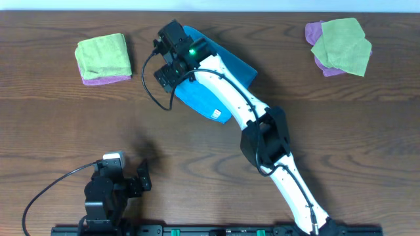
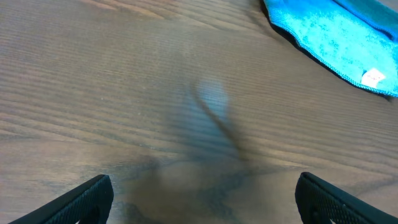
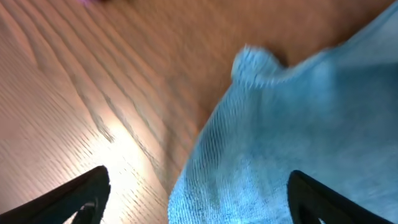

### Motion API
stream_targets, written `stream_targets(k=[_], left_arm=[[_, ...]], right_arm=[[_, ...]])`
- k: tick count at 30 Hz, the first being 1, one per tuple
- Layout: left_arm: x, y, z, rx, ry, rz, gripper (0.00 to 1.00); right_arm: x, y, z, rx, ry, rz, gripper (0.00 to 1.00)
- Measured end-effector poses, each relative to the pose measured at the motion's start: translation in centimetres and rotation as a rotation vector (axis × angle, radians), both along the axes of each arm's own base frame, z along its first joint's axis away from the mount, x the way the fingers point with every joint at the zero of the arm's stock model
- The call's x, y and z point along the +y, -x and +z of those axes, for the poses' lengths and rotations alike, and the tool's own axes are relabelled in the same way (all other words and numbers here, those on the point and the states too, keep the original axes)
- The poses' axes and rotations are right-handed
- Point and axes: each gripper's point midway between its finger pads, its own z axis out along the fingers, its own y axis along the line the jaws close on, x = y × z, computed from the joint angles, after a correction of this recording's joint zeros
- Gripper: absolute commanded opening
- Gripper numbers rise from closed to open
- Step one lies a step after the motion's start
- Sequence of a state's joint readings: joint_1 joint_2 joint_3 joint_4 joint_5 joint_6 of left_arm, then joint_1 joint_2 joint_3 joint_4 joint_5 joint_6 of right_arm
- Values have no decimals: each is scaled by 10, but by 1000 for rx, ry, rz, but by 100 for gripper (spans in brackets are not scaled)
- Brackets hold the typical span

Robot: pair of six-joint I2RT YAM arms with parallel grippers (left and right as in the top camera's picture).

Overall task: Fold the cloth
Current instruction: 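Lift the blue cloth by a corner with the right gripper, dragging it upward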

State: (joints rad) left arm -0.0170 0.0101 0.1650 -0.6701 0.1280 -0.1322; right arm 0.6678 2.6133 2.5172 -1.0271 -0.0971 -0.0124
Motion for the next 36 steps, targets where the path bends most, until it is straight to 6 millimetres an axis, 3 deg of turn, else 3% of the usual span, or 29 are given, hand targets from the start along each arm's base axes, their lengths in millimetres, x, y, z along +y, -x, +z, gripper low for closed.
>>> stream_targets(k=[5,9,36], left_arm=[[0,0,0,0,0,0,95],[0,0,0,0,0,0,95],[0,0,0,0,0,0,95]], right_arm=[[-4,5,-25,30,22,1,81],[-1,2,-32,17,10,2,76],[8,-13,-29,-51,-27,-5,66]])
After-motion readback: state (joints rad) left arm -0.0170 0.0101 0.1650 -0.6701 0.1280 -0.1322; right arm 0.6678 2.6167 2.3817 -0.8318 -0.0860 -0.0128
